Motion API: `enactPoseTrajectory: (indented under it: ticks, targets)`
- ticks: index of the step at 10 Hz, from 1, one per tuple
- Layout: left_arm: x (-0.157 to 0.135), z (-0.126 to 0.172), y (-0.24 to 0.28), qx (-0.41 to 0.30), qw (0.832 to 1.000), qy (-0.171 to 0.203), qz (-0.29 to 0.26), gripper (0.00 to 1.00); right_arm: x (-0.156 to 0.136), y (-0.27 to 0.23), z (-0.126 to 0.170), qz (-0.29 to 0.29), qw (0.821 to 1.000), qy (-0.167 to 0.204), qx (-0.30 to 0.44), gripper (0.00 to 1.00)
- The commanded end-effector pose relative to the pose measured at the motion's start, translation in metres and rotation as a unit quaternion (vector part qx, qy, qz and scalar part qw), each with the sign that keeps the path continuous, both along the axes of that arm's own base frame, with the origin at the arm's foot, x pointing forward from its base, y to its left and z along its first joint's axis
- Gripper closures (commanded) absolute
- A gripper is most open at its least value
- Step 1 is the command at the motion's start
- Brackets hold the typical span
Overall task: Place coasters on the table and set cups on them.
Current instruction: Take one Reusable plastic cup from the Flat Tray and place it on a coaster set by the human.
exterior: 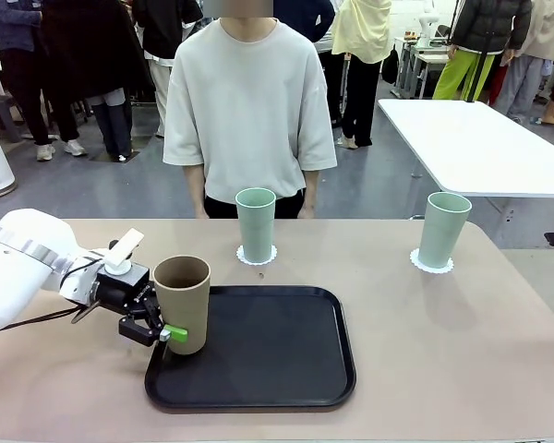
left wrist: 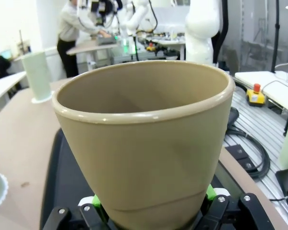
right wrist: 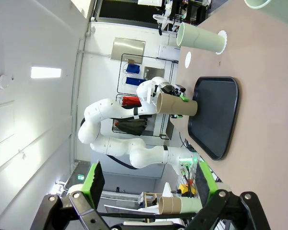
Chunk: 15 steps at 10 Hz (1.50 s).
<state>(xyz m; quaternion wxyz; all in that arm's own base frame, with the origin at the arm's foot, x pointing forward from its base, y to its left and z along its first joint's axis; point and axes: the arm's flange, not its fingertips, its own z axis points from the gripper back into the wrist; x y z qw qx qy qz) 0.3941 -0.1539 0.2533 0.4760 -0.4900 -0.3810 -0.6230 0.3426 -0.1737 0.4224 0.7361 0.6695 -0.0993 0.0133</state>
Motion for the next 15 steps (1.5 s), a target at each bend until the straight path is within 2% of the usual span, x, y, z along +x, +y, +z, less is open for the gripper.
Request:
enactPoseTrajectory:
  ticks: [1,3,5,6,7,8,11,12,13,14,15]
  targets:
    - [-0.013,0.053,-0.016,-0.043,0.998,-0.02,0.03,0.36,0.0,0.0,0.0,0.001,1.0,-0.005,0.005,0.0]
    - [-0.008,0.125,-0.038,-0.059,0.997,-0.043,0.04,0.36,0.0,0.0,0.0,0.001,1.0,-0.005,0.005,0.0]
    - [0.003,0.161,-0.048,-0.049,0.995,-0.054,0.074,0.36,0.0,0.0,0.0,0.001,1.0,-0.005,0.005,0.0]
    - [0.008,0.166,-0.051,-0.032,0.994,-0.05,0.094,0.36,0.0,0.0,0.0,0.001,1.0,-0.005,0.005,0.0]
    - [0.009,0.165,-0.051,0.002,0.993,-0.029,0.112,0.36,0.0,0.0,0.0,0.001,1.0,-0.005,0.005,0.0]
    - [0.003,0.175,-0.044,-0.054,0.995,-0.06,0.063,0.36,0.0,0.0,0.0,0.001,1.0,-0.005,0.005,0.0]
    - [0.003,0.175,-0.044,-0.054,0.995,-0.06,0.063,0.36,0.0,0.0,0.0,0.001,1.0,-0.005,0.005,0.0]
    - [0.004,0.175,-0.047,-0.039,0.995,-0.052,0.073,0.18,0.0,0.0,0.0,0.001,1.0,-0.005,0.005,0.0]
    - [0.039,0.183,-0.039,-0.034,0.994,-0.045,0.093,0.18,0.0,0.0,0.0,0.001,1.0,-0.005,0.005,0.0]
    - [0.083,0.19,-0.025,-0.015,0.989,-0.026,0.144,0.18,0.0,0.0,0.0,0.001,1.0,-0.005,0.005,0.0]
    - [0.123,0.196,-0.006,0.004,0.984,-0.024,0.178,0.18,0.0,0.0,0.0,0.001,1.0,-0.005,0.005,0.0]
